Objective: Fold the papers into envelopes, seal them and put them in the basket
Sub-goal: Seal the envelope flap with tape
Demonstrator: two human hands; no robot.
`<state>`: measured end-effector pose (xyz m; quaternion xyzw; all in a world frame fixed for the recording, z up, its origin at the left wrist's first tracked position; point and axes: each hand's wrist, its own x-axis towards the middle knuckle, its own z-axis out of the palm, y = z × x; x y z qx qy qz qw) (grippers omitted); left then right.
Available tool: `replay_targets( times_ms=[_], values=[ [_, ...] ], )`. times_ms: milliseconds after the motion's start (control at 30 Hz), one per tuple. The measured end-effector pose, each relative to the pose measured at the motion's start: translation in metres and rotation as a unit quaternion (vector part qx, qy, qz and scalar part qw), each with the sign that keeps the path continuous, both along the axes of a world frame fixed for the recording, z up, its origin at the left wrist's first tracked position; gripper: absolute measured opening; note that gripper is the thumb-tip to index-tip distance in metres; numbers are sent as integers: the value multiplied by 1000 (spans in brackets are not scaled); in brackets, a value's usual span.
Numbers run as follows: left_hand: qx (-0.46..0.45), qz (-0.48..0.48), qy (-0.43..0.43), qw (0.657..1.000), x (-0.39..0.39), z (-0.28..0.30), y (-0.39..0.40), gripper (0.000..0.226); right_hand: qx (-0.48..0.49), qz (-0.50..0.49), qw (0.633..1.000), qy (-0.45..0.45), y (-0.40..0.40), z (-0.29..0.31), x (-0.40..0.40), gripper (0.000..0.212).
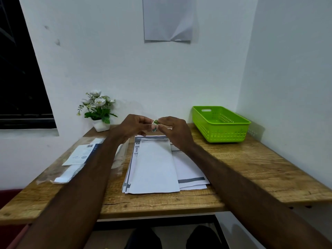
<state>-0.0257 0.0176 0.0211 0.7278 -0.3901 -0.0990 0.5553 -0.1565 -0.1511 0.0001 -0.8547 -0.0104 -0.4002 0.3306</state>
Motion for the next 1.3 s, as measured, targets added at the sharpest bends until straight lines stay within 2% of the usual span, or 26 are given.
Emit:
replay_targets(
  times_ms=[200,533,667,733,800,867,933,1067,1200,1300],
  values=[
    [2,2,-23,1000,-1,2,-2,21,8,-2,999,-45,1,-1,4,17],
    [-5,12,-43,999,-3,1,-3,19,38,-47,998,-36,5,0,4,17],
    [1,24,-52,998,-4,1,-5,20,119,-23,992,-23,5,1,8,13],
    [9,32,-62,998,-5,1,-5,21,239,6,971,-5,6,3,11,14],
    [16,40,-72,997,-5,2,-6,20,365,36,930,21,7,4,12,12],
    [22,48,-77,996,-4,2,-7,19,444,55,893,41,8,5,11,4],
    [29,56,-82,995,-1,0,-6,17,493,79,865,45,7,5,10,9],
    [66,92,-135,984,8,-5,-2,9,533,93,840,39,2,5,8,27],
    [146,178,-226,946,18,-10,3,20,535,92,839,33,-3,3,9,29],
    [185,219,-266,920,23,-16,5,18,525,94,845,35,-3,2,9,30]
  ],
)
